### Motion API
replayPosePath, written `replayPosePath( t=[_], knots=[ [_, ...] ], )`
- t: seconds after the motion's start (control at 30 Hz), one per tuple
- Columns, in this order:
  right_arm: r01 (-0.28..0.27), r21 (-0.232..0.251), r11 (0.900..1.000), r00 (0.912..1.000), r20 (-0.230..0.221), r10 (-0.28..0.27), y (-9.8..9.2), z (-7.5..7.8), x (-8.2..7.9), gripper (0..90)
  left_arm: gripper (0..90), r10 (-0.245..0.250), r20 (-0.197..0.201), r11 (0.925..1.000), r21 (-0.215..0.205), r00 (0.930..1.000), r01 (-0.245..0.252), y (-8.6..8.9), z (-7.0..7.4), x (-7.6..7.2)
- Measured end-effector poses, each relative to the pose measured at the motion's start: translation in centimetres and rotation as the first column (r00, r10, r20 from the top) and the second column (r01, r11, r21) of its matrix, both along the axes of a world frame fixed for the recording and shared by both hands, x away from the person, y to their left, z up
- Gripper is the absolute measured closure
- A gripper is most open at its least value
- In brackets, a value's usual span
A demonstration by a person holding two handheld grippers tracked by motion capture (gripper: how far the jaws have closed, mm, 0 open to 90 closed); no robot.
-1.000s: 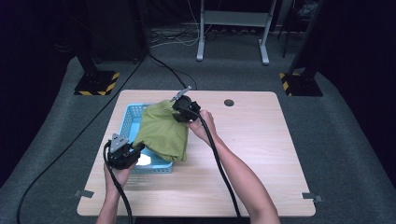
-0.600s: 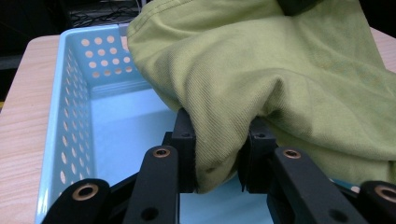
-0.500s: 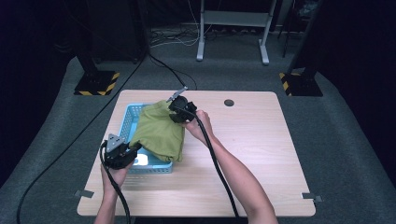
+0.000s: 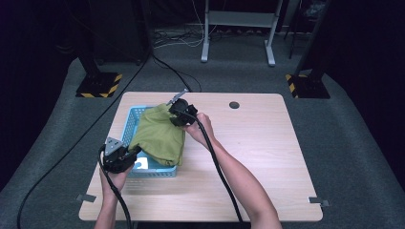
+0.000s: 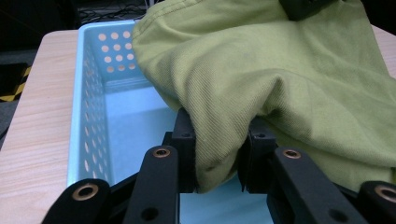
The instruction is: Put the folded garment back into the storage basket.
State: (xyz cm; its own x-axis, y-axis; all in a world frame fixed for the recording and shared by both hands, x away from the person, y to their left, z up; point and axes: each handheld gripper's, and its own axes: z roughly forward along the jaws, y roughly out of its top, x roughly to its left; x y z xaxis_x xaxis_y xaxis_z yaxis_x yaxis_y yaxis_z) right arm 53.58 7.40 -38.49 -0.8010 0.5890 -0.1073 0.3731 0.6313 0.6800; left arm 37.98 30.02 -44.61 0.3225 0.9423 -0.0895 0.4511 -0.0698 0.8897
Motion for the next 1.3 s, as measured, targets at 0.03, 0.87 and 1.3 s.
replayPosePath(
  t=[0.03, 0.87, 1.3],
  knots=[
    [-0.003, -0.001, 1.0, 1.0, 0.001, 0.003, 0.1, -0.1, 0.0, 75.8, 71.6, 0.002, -0.001, 1.0, 0.0, 1.0, -0.002, 0.1, 0.0, 0.0],
    [-0.03, 0.005, 1.0, 0.9996, 0.0, 0.03, 2.3, -0.3, 0.1, 75.8, 71.7, 0.052, -0.002, 0.9986, -0.014, 0.9986, -0.052, 1.9, -0.2, -0.4],
    [-0.034, -0.001, 0.999, 0.9994, -0.011, 0.034, 3.2, -1.1, 0.4, 75.7, 71.7, 0.068, -0.018, 0.9976, -0.016, 0.9975, -0.068, 2.4, -0.8, -0.3]
  ],
)
